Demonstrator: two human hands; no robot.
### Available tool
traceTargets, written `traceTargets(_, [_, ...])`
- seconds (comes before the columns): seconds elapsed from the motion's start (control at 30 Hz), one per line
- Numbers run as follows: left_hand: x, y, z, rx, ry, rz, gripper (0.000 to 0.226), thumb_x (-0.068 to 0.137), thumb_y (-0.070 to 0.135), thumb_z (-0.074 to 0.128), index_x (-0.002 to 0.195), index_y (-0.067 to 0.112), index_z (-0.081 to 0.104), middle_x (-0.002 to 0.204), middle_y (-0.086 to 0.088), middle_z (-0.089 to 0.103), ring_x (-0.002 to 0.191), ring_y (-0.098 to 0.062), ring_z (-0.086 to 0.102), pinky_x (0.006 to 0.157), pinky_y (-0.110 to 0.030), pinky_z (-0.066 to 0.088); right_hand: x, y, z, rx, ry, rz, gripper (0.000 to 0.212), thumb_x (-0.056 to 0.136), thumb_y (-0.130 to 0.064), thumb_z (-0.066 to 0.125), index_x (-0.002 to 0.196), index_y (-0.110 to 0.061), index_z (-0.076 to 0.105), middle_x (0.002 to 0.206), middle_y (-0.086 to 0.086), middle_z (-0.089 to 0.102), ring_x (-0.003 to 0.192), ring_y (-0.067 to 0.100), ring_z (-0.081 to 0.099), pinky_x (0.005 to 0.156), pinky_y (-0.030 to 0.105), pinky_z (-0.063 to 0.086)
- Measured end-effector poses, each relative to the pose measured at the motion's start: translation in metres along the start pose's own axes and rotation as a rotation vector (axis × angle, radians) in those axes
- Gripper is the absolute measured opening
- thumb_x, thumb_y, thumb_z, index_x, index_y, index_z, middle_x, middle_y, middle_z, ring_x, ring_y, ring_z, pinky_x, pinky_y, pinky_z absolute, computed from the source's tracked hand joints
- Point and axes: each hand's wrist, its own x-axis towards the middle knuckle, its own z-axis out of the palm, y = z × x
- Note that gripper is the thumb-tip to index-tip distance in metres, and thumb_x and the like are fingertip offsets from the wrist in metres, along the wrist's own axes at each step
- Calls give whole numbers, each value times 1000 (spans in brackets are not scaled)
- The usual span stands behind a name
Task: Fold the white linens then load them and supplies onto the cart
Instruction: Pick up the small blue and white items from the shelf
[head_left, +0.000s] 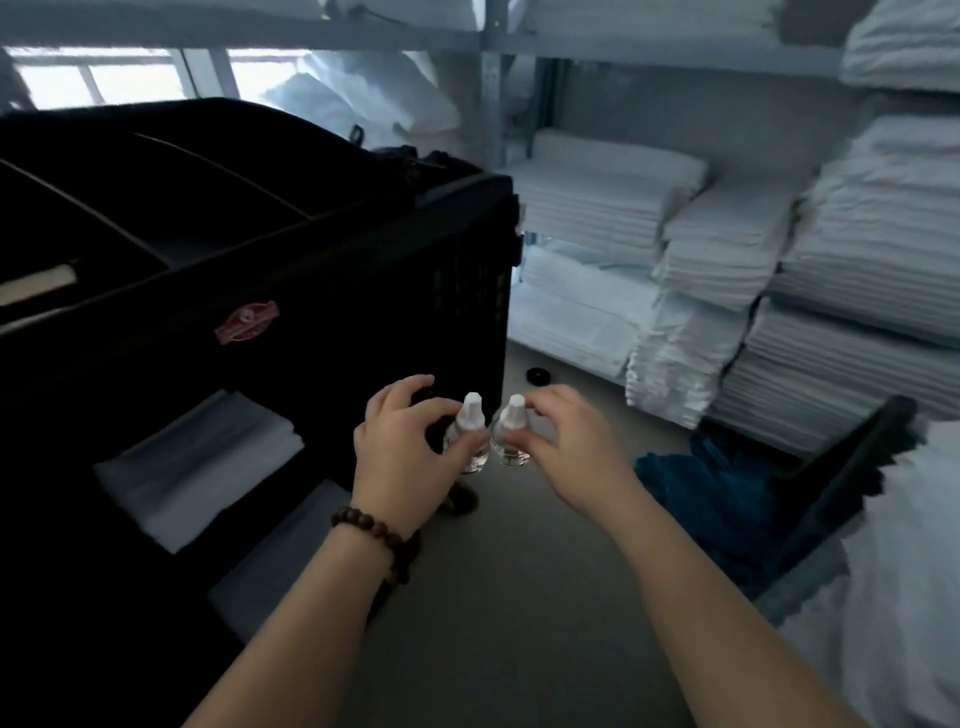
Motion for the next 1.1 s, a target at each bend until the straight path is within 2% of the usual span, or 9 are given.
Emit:
traceTargets(0.17, [49, -18, -37, 15, 89, -36, 36, 71, 60, 63, 99, 39, 70, 135, 18, 46, 132, -7, 27, 107, -45, 25, 75, -28, 9, 53, -55, -133, 15, 89, -43, 62, 101, -34, 64, 97, -20, 54, 91, -8, 51, 74, 13, 34])
traceTargets(0.27, [76, -24, -58, 40, 142, -26, 34, 72, 60, 65, 98, 38, 70, 134, 18, 45, 132, -7, 27, 108, -51, 30, 115, -45, 14, 73, -81, -188, 23, 86, -39, 66, 106, -28, 65, 102, -16, 57, 95, -4, 52, 77, 14, 37])
traceTargets(0.57, [169, -42, -120, 115, 342, -46, 29, 69, 69, 60, 86, 47, 68, 126, 22, 50, 126, -6, 38, 103, -51, 37, 239, -94, 32, 249, -182, -357, 17, 85, -39, 67, 101, -32, 67, 101, -15, 62, 96, -8, 53, 76, 0, 36])
traceTargets(0.67, [200, -54, -133, 139, 399, -63, 29, 69, 64, 64, 86, 42, 71, 113, 24, 56, 110, -2, 51, 95, -34, 44, 287, -108, 45, 305, -223, -443, 12, 85, -37, 68, 96, -33, 68, 98, -12, 64, 94, -3, 57, 76, 5, 39])
traceTargets(0.73, [219, -61, -139, 153, 429, -81, 25, 69, 59, 69, 85, 40, 71, 97, 22, 62, 94, 1, 58, 80, -16, 43, 321, -115, 57, 325, -257, -500, 12, 85, -34, 69, 96, -30, 68, 97, -9, 65, 92, 1, 59, 74, 8, 41])
traceTargets(0.77, [228, -65, -141, 162, 437, -100, 23, 70, 57, 70, 85, 39, 71, 90, 20, 65, 87, 1, 60, 74, -14, 42, 337, -118, 64, 335, -277, -527, 13, 85, -33, 69, 97, -29, 68, 97, -8, 65, 91, 3, 59, 74, 9, 42])
traceTargets(0.87, [255, -76, -148, 185, 483, -163, 17, 73, 47, 75, 85, 36, 71, 75, 18, 68, 71, -3, 64, 63, -16, 48, 384, -125, 83, 374, -345, -609, 15, 84, -30, 71, 98, -28, 69, 96, -8, 65, 90, 4, 60, 73, 9, 42])
traceTargets(1.0, [283, -92, -160, 226, 552, -256, 12, 78, 43, 75, 80, 32, 71, 71, 14, 69, 65, -1, 65, 59, -9, 45, 432, -140, 106, 423, -445, -690, 9, 82, -29, 72, 91, -28, 69, 89, -8, 67, 86, 5, 61, 70, 10, 42])
traceTargets(1.1, [298, -107, -171, 285, 518, -388, 15, 77, 42, 75, 78, 28, 69, 69, 11, 69, 63, 0, 65, 59, -14, 49, 456, -153, 125, 428, -501, -760, 5, 81, -26, 73, 85, -28, 70, 80, -11, 68, 79, 3, 62, 69, 13, 45])
